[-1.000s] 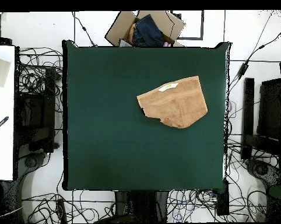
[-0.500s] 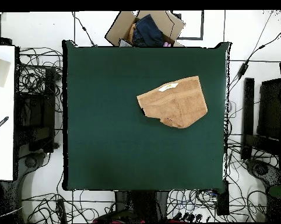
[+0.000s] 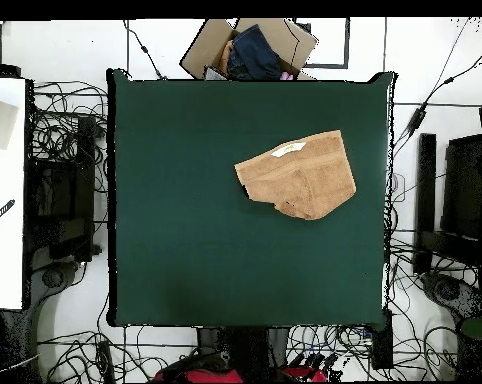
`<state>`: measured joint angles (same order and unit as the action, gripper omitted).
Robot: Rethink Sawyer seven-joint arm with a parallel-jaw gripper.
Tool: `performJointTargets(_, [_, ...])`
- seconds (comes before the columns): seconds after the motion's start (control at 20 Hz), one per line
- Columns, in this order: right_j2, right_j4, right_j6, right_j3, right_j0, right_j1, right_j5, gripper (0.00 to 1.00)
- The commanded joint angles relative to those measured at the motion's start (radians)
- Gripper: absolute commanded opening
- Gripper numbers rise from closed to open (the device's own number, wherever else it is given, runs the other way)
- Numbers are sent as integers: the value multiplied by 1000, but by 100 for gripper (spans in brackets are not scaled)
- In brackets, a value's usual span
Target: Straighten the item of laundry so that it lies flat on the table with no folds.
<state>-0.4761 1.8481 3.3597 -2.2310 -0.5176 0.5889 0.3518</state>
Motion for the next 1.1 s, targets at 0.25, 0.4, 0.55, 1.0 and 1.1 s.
performJointTargets(0.25, [451, 89, 178, -283, 151, -21, 238, 100])
performJointTargets(0.4, [530, 117, 246, -314, 193, -55, 311, 100])
performJointTargets(0.55, [601, 136, 324, -345, 217, -94, 393, 100])
performJointTargets(1.0, [778, 178, 514, -422, 305, -244, 634, 100])
performJointTargets(1.1, [803, 186, 554, -431, 311, -284, 683, 100])
